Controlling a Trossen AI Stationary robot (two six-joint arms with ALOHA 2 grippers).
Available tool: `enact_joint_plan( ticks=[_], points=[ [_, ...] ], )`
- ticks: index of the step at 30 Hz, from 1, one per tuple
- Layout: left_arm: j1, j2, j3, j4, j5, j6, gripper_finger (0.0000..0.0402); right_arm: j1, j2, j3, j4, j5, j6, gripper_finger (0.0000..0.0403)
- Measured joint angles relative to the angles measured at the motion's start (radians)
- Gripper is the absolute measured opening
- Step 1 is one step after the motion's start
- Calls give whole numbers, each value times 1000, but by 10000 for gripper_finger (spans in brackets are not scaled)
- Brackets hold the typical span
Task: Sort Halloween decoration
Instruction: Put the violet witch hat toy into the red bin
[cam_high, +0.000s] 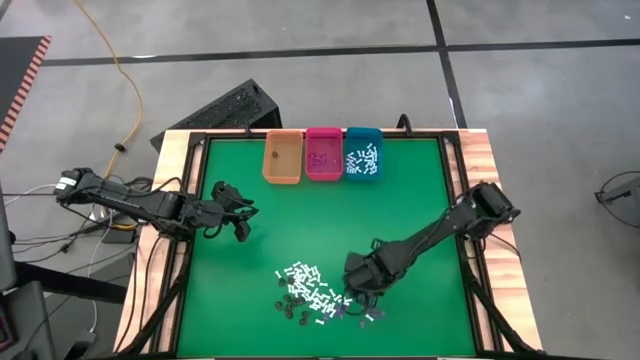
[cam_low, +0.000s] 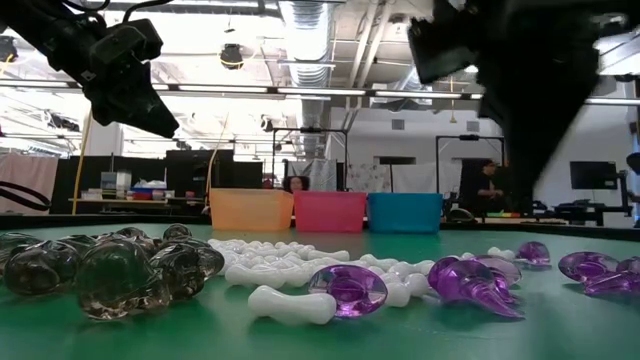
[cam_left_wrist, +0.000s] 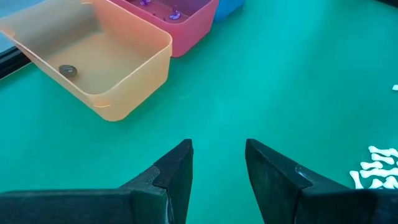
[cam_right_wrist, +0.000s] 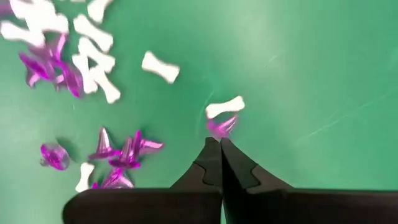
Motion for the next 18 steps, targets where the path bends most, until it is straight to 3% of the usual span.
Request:
enact_joint_plan(
  ticks=[6, 12, 18],
  points=[
    [0, 0, 0, 0, -4, 0, 138, -80, -50, 4, -7, -21, -149, 30],
    [0, 0, 0, 0, 8, -1, 138, -40, -53, 2, -1, -79, -269, 110],
    [0, 0, 0, 1, 2, -3, 138, 10, -53, -86, 101, -11, -277, 197]
  ],
)
